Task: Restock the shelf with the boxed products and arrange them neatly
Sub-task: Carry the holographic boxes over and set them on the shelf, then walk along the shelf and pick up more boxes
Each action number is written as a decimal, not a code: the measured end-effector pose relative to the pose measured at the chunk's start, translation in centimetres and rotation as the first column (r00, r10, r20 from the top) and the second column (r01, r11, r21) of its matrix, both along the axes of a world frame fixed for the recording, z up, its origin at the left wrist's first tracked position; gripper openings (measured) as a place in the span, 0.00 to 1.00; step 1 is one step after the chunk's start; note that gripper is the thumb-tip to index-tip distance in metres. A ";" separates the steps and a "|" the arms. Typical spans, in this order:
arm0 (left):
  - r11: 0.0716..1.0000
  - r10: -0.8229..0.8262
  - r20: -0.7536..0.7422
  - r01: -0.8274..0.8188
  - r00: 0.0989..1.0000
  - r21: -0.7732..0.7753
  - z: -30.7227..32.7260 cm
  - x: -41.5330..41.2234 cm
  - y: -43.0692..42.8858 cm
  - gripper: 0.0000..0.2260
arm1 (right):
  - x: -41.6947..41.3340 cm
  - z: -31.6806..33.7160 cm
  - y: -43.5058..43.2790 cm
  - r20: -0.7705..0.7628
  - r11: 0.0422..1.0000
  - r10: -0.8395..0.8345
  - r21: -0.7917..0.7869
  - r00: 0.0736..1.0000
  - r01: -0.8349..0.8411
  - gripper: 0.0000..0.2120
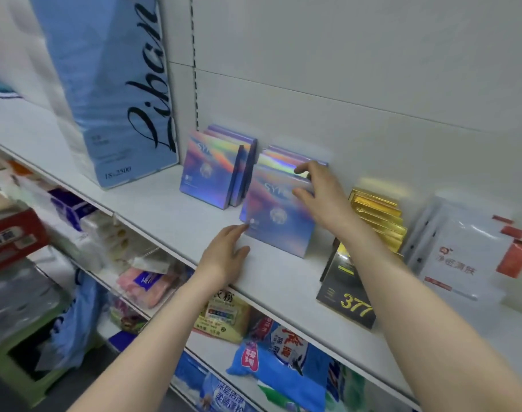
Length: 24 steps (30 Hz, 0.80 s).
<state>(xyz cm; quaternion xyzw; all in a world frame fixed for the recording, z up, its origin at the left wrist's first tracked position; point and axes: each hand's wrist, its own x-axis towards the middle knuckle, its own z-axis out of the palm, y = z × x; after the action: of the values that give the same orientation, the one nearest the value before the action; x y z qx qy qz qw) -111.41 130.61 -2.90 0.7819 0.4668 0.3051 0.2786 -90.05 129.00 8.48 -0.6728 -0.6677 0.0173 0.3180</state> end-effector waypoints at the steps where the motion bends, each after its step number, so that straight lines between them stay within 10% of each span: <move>1: 0.999 -0.034 -0.071 0.036 0.997 0.025 -0.1 0.2 0.5 0.23 | 0.1 -0.4 0.4 0.063 1.000 -0.030 0.010 0.998 0.029 0.16; 12: 0.956 -0.177 -0.290 0.234 0.940 0.175 -1.5 -0.5 4.4 0.26 | -1.2 -2.0 1.0 0.427 0.942 -0.334 0.122 0.840 0.312 0.25; 24: 0.888 -0.286 -0.117 0.308 0.951 0.341 1.4 -1.2 2.7 0.16 | -3.8 -3.7 -8.2 0.412 0.853 -0.516 0.325 0.751 0.408 0.17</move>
<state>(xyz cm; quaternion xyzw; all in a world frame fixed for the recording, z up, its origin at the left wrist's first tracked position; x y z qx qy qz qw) -112.58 133.28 -1.55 0.8906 0.2874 0.3133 0.1612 -93.89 120.84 4.81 -0.7614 -0.5348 -0.3037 0.2051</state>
